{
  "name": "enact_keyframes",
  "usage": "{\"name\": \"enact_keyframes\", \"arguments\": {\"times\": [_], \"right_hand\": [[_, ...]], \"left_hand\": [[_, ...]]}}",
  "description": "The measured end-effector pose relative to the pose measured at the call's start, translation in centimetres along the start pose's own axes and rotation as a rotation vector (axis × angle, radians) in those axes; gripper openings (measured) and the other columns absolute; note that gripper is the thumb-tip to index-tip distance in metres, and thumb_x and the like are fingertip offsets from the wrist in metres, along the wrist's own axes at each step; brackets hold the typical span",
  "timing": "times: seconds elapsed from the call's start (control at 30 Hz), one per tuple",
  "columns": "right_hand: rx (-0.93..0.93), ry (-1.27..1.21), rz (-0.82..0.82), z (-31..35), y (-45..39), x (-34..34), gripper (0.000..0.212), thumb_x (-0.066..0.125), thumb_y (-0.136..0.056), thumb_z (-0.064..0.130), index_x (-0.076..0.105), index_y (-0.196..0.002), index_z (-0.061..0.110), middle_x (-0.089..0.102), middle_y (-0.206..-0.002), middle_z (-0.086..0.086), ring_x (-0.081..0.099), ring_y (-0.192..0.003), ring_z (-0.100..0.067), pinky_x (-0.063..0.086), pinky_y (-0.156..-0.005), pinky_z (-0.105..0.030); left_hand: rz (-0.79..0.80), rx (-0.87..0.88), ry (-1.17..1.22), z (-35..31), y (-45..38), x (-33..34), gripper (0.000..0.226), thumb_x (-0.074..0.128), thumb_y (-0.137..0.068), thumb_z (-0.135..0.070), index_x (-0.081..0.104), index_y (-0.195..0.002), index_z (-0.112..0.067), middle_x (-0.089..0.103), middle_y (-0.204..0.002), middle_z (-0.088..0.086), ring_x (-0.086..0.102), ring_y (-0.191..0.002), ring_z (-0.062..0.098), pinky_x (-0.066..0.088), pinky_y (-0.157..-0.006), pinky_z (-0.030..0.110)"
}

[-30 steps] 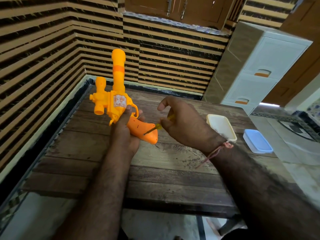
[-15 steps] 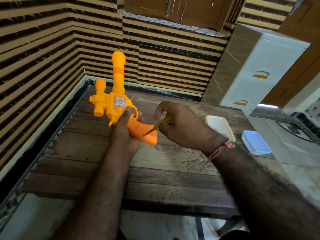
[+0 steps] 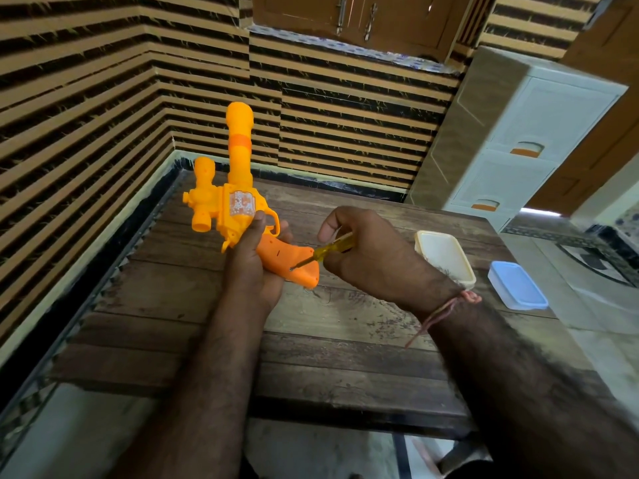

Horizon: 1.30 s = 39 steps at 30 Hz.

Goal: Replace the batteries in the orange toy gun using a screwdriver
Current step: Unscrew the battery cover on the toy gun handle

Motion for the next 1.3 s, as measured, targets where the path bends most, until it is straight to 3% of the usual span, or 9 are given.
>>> {"name": "enact_keyframes", "arguments": {"times": [0.13,0.2,0.33,0.43,0.67,0.83,1.1,1.2,1.3], "right_hand": [[-0.009,0.088,-0.069,0.04,0.21,0.12,0.009,0.061,-0.093,0.030,0.061,-0.091,0.022,0.063,-0.086,0.007,0.056,-0.073,-0.004,0.042,-0.055,-0.021],[-0.011,0.089,-0.096,0.09,0.27,0.01,0.005,0.059,-0.094,0.026,0.060,-0.090,0.023,0.063,-0.083,0.007,0.056,-0.070,-0.003,0.038,-0.052,-0.018],[0.014,0.053,-0.085,-0.27,0.30,0.01,0.015,0.072,-0.081,0.016,0.060,-0.086,0.023,0.054,-0.072,0.011,0.050,-0.055,-0.002,0.033,-0.042,-0.011],[0.019,0.008,-0.074,-0.54,0.20,0.11,0.019,0.073,-0.076,0.007,0.062,-0.081,0.021,0.058,-0.071,0.007,0.052,-0.056,-0.005,0.041,-0.048,-0.021],[-0.004,0.203,-0.091,-0.21,0.30,0.22,0.017,0.058,-0.095,0.036,0.063,-0.095,0.020,0.063,-0.084,0.003,0.057,-0.075,-0.011,0.044,-0.057,-0.025],[0.018,0.140,-0.137,-0.24,0.23,-0.01,0.005,0.061,-0.091,0.025,0.063,-0.089,0.022,0.065,-0.080,0.005,0.060,-0.072,-0.009,0.046,-0.059,-0.027],[0.033,-0.003,-0.071,-0.31,0.16,0.06,0.022,0.074,-0.078,0.008,0.063,-0.092,0.020,0.060,-0.087,0.005,0.056,-0.067,-0.007,0.045,-0.049,-0.019],[0.024,0.009,-0.061,-0.03,0.22,0.13,0.013,0.071,-0.086,0.026,0.063,-0.093,0.020,0.058,-0.086,0.010,0.055,-0.073,-0.005,0.042,-0.054,-0.019],[0.015,0.077,-0.086,0.24,0.19,0.11,0.013,0.056,-0.096,0.033,0.061,-0.095,0.021,0.062,-0.086,0.007,0.058,-0.076,-0.007,0.047,-0.058,-0.025]], "left_hand": [[0.014,-0.011,-0.025,0.09,-0.04,0.04,0.035,0.065,-0.093,-0.023,0.055,-0.126,-0.025,0.067,-0.113,0.009,0.070,-0.084,0.016,0.052,-0.094,0.050],[0.010,-0.012,-0.013,0.08,-0.03,0.07,0.032,0.064,-0.093,-0.023,0.056,-0.124,-0.025,0.067,-0.114,0.009,0.070,-0.086,0.017,0.053,-0.094,0.048],[0.002,-0.006,0.004,-0.06,0.05,0.18,0.033,0.063,-0.094,-0.022,0.054,-0.126,-0.022,0.075,-0.087,0.004,0.071,-0.075,0.015,0.059,-0.075,0.039],[-0.010,-0.006,0.014,-0.22,0.00,0.17,0.041,0.063,-0.094,-0.022,0.051,-0.133,-0.020,0.069,-0.099,0.010,0.071,-0.071,0.014,0.060,-0.064,0.034],[-0.008,-0.002,-0.019,-0.24,-0.03,-0.09,0.049,0.064,-0.093,-0.024,0.048,-0.139,-0.022,0.065,-0.120,0.012,0.070,-0.087,0.017,0.057,-0.087,0.043],[-0.013,-0.009,-0.006,-0.19,0.16,0.12,0.043,0.062,-0.094,-0.023,0.050,-0.135,-0.022,0.068,-0.102,0.007,0.070,-0.080,0.015,0.060,-0.065,0.032],[0.023,-0.014,-0.024,-0.10,0.10,0.22,0.025,0.063,-0.094,-0.026,0.056,-0.118,-0.026,0.071,-0.095,0.005,0.069,-0.078,0.016,0.050,-0.095,0.055],[0.026,-0.006,-0.027,-0.17,0.07,0.25,0.041,0.064,-0.093,-0.024,0.052,-0.132,-0.022,0.074,-0.093,0.005,0.070,-0.084,0.017,0.050,-0.096,0.052],[0.022,-0.004,-0.027,-0.13,0.13,0.16,0.032,0.064,-0.093,-0.024,0.055,-0.123,-0.025,0.070,-0.103,0.008,0.069,-0.088,0.018,0.051,-0.095,0.050]]}}
Point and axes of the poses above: each hand's wrist, its own y-axis away from the middle knuckle, its own x-axis out of the palm, z = x × y, the point moved 7 cm from there along -y, towards the middle knuckle
